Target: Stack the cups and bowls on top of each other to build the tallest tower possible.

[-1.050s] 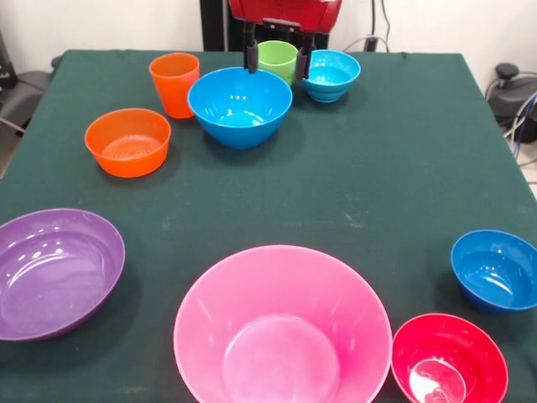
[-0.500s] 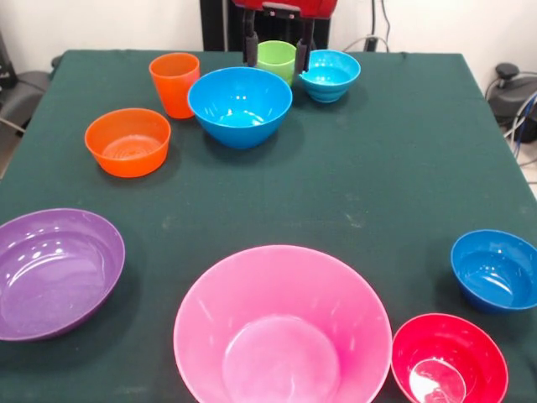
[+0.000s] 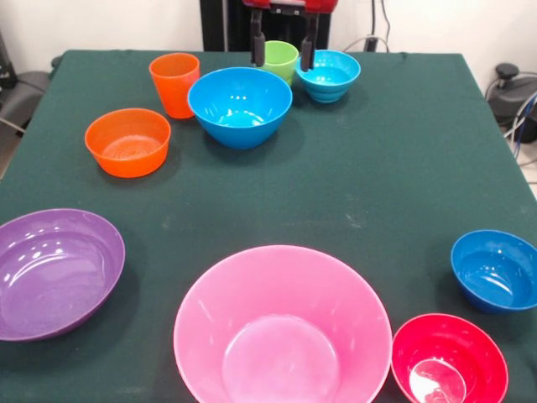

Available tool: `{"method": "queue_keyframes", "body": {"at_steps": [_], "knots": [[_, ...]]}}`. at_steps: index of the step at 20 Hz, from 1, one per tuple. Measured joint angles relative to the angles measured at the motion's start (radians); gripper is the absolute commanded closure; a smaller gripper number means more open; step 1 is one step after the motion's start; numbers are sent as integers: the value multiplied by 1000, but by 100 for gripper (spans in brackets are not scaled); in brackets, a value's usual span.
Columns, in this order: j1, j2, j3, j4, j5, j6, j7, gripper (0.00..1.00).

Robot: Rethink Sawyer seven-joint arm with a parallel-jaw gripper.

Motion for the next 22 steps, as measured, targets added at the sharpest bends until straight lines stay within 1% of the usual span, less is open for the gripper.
{"method": "queue_keyframes", "body": {"at_steps": [3, 5, 6, 9, 14, 17, 22], "knots": [[2, 14, 0, 1, 0, 0, 0, 0], [4, 35, 0, -15, 0, 8, 0, 0], [8, 63, 0, -46, 0, 28, 0, 0], [12, 107, 0, -103, 0, 70, 0, 0], [15, 208, 4, -245, 0, 180, 0, 0], [13, 248, 6, -296, 0, 214, 0, 0], [12, 252, 7, -301, 0, 215, 0, 0]]}}
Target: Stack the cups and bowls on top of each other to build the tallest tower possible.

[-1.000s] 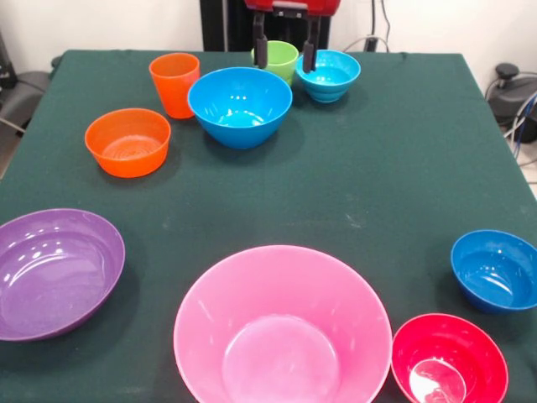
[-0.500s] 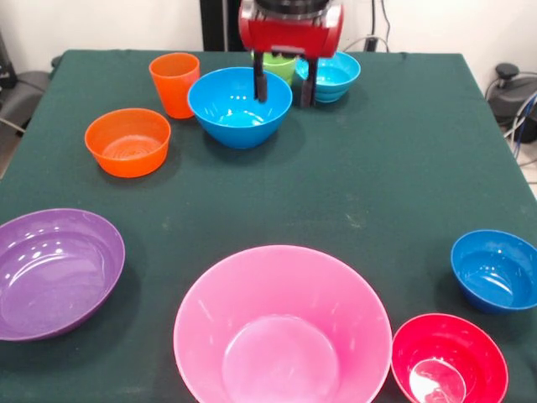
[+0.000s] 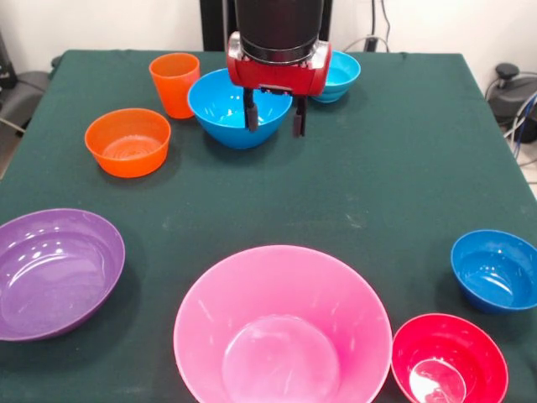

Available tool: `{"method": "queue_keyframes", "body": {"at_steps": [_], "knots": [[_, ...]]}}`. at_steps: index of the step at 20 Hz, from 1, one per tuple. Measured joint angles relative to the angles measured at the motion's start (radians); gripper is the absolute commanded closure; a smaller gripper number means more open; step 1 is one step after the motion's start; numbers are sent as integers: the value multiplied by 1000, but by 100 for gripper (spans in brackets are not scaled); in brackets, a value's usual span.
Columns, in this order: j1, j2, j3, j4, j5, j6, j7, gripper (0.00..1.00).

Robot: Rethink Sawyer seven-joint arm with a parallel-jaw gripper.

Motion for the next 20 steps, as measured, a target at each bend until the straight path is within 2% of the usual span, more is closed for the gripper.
{"method": "queue_keyframes", "body": {"at_steps": [7, 11, 16, 18, 20], "knots": [[0, -33, 1, -4, 0, 2, 0, 0], [1, -12, 6, -72, -1, 61, 0, 0], [9, 39, 25, -226, -4, 253, -1, 0], [16, 78, 39, -326, -4, 362, -2, 0], [21, 111, 51, -404, -4, 428, -7, 0]]}}
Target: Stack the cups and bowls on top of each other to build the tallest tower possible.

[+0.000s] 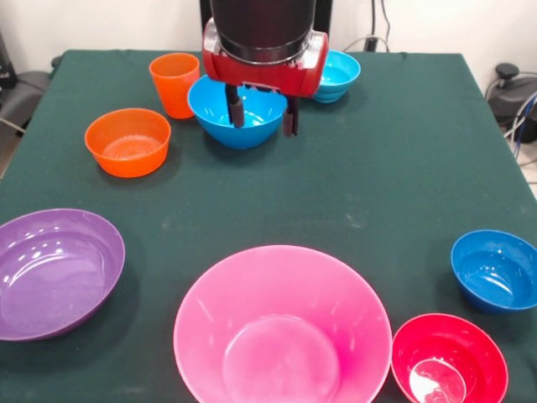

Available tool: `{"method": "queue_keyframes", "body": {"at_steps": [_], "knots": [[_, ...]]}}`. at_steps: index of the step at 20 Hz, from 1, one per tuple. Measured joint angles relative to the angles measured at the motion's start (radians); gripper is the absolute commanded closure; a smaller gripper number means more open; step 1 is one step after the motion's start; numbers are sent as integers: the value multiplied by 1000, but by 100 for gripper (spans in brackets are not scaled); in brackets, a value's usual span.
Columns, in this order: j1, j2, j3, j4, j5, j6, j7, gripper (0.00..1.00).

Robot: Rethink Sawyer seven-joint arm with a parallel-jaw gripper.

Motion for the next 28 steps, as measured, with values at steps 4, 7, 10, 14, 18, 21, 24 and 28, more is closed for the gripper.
{"method": "queue_keyframes", "body": {"at_steps": [4, 7, 10, 14, 18, 21, 24, 28], "knots": [[5, 43, 14, -90, -1, 47, -10, 0], [5, 80, 28, -157, -15, 51, -21, 0], [6, 94, 33, -177, -25, 51, -25, 0], [3, 110, 41, -183, -34, 28, -38, 0], [-7, 125, 57, -180, -52, -73, -68, 0], [-18, 133, 68, -175, -71, -179, -99, 0], [-31, 144, 76, -170, -80, -289, -134, 0], [-47, 163, 86, -164, -81, -387, -173, 0]]}}
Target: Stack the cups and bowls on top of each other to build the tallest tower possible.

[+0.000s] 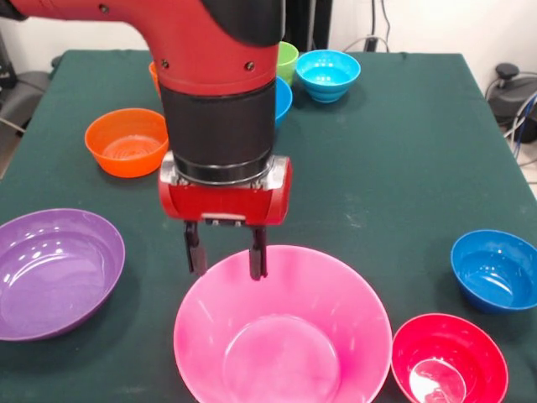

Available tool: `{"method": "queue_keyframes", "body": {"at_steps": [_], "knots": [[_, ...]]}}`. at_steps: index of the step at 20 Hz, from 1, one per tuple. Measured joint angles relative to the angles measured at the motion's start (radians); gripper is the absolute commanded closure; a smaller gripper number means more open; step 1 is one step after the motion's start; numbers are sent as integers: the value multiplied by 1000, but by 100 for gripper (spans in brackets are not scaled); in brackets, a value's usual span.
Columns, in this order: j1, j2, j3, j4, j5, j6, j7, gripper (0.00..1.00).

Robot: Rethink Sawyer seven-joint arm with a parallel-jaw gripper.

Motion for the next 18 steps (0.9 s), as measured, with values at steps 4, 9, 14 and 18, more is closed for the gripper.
{"method": "queue_keyframes", "body": {"at_steps": [4, 9, 14, 18], "knots": [[-9, 17, 10, 1, -1, -11, -21, 0], [-12, 40, 22, 1, -2, -11, -50, 0], [-12, 72, 33, 1, -4, -11, -87, 0], [-12, 87, 34, 1, -5, -11, -106, 0]]}}
